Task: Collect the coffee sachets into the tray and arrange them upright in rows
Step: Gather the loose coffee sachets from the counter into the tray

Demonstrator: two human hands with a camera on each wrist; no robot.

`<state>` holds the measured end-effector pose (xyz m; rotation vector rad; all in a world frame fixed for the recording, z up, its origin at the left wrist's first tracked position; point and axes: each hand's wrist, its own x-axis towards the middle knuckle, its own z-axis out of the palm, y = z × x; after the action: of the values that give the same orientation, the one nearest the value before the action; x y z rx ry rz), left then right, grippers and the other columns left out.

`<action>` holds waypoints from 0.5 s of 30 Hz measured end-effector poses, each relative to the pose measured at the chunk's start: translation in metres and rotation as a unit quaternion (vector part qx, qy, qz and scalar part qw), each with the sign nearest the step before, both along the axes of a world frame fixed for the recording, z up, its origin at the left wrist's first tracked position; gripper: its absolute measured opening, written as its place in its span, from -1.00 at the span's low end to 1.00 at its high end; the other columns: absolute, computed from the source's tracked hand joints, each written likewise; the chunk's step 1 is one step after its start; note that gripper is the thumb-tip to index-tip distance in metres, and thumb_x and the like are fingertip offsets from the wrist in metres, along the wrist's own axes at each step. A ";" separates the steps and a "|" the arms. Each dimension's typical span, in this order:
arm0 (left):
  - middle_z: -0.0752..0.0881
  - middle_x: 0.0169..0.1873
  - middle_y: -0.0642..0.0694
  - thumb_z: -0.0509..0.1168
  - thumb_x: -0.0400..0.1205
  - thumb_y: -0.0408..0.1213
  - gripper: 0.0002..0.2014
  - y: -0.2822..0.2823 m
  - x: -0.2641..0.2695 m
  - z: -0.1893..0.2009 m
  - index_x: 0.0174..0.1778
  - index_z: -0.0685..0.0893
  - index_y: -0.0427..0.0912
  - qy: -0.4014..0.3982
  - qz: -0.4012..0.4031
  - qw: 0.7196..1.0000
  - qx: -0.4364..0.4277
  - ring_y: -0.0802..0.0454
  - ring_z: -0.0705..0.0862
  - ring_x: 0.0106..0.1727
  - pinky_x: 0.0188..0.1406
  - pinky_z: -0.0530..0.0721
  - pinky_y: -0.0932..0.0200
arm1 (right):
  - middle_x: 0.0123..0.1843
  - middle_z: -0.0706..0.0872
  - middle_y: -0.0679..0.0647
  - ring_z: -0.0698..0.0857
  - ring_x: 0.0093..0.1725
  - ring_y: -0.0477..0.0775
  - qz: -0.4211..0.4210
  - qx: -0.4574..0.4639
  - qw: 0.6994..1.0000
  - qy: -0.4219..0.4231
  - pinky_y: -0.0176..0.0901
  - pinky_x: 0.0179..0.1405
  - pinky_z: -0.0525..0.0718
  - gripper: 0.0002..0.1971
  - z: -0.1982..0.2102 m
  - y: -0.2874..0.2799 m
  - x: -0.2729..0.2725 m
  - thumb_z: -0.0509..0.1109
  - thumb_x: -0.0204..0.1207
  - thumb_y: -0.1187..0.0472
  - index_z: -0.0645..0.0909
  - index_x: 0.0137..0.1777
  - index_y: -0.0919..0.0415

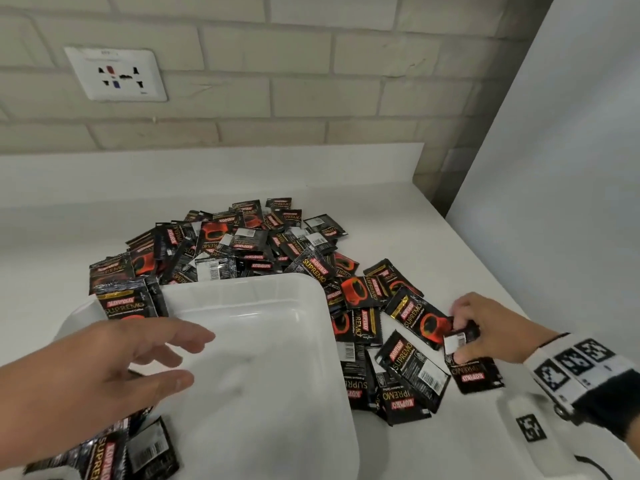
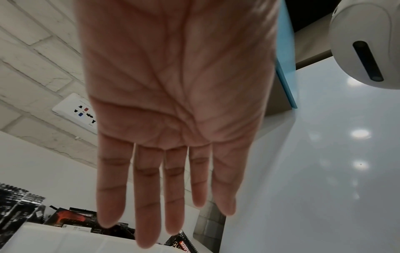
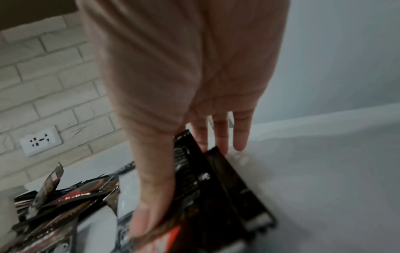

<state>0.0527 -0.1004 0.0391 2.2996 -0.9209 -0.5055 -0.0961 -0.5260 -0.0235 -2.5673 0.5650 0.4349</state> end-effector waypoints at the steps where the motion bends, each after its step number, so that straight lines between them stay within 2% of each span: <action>1: 0.73 -0.11 0.47 0.13 0.12 0.66 -0.39 0.002 0.000 -0.002 0.02 0.61 0.54 0.002 0.005 1.000 -0.001 0.49 0.70 -0.09 -0.10 0.64 0.31 | 0.05 0.56 -0.06 0.58 -0.01 -0.01 -0.009 0.013 1.000 -0.012 -0.47 -0.15 0.45 -0.61 -0.002 0.000 -0.001 0.65 0.16 0.26 0.43 -0.38 -0.02; 3: 0.73 -0.08 0.46 0.19 0.18 0.58 -0.46 0.007 0.000 -0.006 0.04 0.62 0.54 0.012 0.011 1.000 0.008 0.48 0.70 -0.08 -0.05 0.67 0.22 | -0.07 0.66 0.03 0.60 -0.17 -0.03 -0.031 0.043 0.999 0.002 -0.36 -0.23 0.50 -0.59 -0.002 -0.001 -0.006 0.63 0.17 0.31 0.40 -0.24 0.07; 6: 0.73 -0.07 0.44 0.14 0.11 0.66 -0.34 0.014 -0.001 -0.010 0.07 0.62 0.50 0.024 0.020 0.999 0.015 0.46 0.72 -0.07 -0.06 0.68 0.21 | -0.14 0.65 0.07 0.60 -0.27 -0.02 -0.046 0.111 0.992 0.032 -0.19 -0.18 0.60 -0.49 0.008 -0.005 -0.011 0.61 0.17 0.37 0.35 -0.04 0.09; 8: 0.73 -0.09 0.46 0.12 0.03 0.70 -0.30 0.015 -0.002 -0.009 0.05 0.61 0.55 0.028 0.027 0.999 0.008 0.46 0.72 -0.09 -0.09 0.67 0.24 | -0.16 0.65 0.12 0.62 -0.29 -0.02 -0.049 0.133 0.989 0.030 -0.24 -0.18 0.58 -0.41 0.024 -0.006 -0.008 0.59 0.22 0.42 0.35 0.11 0.02; 10: 0.72 -0.12 0.49 0.10 -0.09 0.73 -0.29 0.012 -0.003 -0.007 0.00 0.54 0.68 0.029 0.032 0.999 0.000 0.46 0.72 -0.12 -0.10 0.64 0.31 | -0.17 0.66 0.12 0.66 -0.28 -0.06 -0.044 0.153 0.987 0.018 -0.35 -0.17 0.56 -0.33 0.038 -0.004 0.003 0.58 0.26 0.43 0.33 0.23 -0.06; 12: 0.73 -0.16 0.47 0.11 -0.13 0.73 -0.32 0.005 -0.005 -0.006 -0.07 0.54 0.72 0.036 0.030 0.999 -0.022 0.42 0.74 -0.16 -0.14 0.68 0.35 | -0.04 0.68 0.09 0.69 -0.17 -0.11 -0.035 0.153 0.988 0.015 -0.38 -0.05 0.55 -0.27 0.039 0.003 0.019 0.59 0.27 0.37 0.31 0.33 -0.11; 15: 0.74 -0.21 0.45 0.05 -0.10 0.75 -0.34 -0.008 -0.007 -0.004 -0.11 0.57 0.68 0.029 0.013 0.999 -0.038 0.44 0.72 -0.14 -0.11 0.62 0.51 | 0.29 0.52 0.11 0.57 0.27 0.07 -0.023 0.088 0.995 0.044 -0.11 0.34 0.45 -0.21 0.023 0.017 0.042 0.59 0.30 0.21 0.28 0.48 -0.04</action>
<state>0.0461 -0.1080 0.0355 2.2142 -0.8663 -0.5133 -0.0545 -0.5093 -0.0005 -2.3715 0.5872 0.5587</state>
